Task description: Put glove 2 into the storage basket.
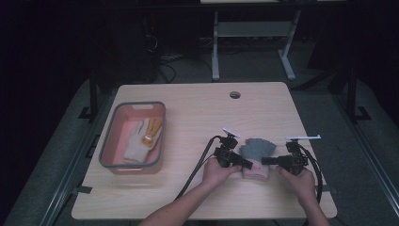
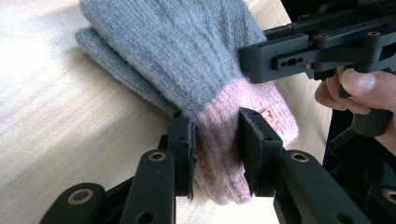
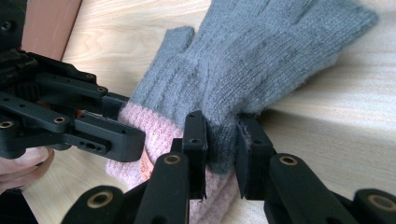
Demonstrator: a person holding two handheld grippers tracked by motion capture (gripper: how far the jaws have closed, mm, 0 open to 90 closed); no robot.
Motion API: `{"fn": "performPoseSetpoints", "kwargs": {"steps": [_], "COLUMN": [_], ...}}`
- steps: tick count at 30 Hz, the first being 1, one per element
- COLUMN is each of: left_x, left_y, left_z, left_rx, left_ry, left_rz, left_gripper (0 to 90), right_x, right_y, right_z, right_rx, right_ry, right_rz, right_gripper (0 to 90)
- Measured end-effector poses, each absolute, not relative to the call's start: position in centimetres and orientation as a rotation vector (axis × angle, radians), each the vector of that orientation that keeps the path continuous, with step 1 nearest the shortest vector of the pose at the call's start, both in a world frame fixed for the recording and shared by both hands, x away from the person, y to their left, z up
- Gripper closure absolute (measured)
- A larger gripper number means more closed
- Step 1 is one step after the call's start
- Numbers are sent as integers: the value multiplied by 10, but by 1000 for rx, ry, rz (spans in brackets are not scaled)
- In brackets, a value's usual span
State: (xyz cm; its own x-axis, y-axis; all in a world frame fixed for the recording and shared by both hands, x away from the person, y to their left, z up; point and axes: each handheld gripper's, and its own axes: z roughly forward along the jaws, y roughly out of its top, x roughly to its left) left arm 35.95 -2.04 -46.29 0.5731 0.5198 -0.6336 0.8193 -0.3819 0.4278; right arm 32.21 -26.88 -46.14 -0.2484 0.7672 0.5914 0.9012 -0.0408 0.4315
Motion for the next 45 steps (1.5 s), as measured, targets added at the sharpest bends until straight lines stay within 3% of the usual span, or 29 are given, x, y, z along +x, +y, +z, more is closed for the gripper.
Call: {"fn": "performPoseSetpoints", "kwargs": {"steps": [45], "left_x": [369], "left_y": [61], "left_z": [-404], "left_rx": [1974], "left_ry": [1047], "left_rz": [-398], "left_gripper": [690], "right_x": [353], "right_y": [-199], "right_z": [-400], "right_rx": [-1632], "right_ry": [-2151], "right_rz": [-1229], "right_gripper": [757]}}
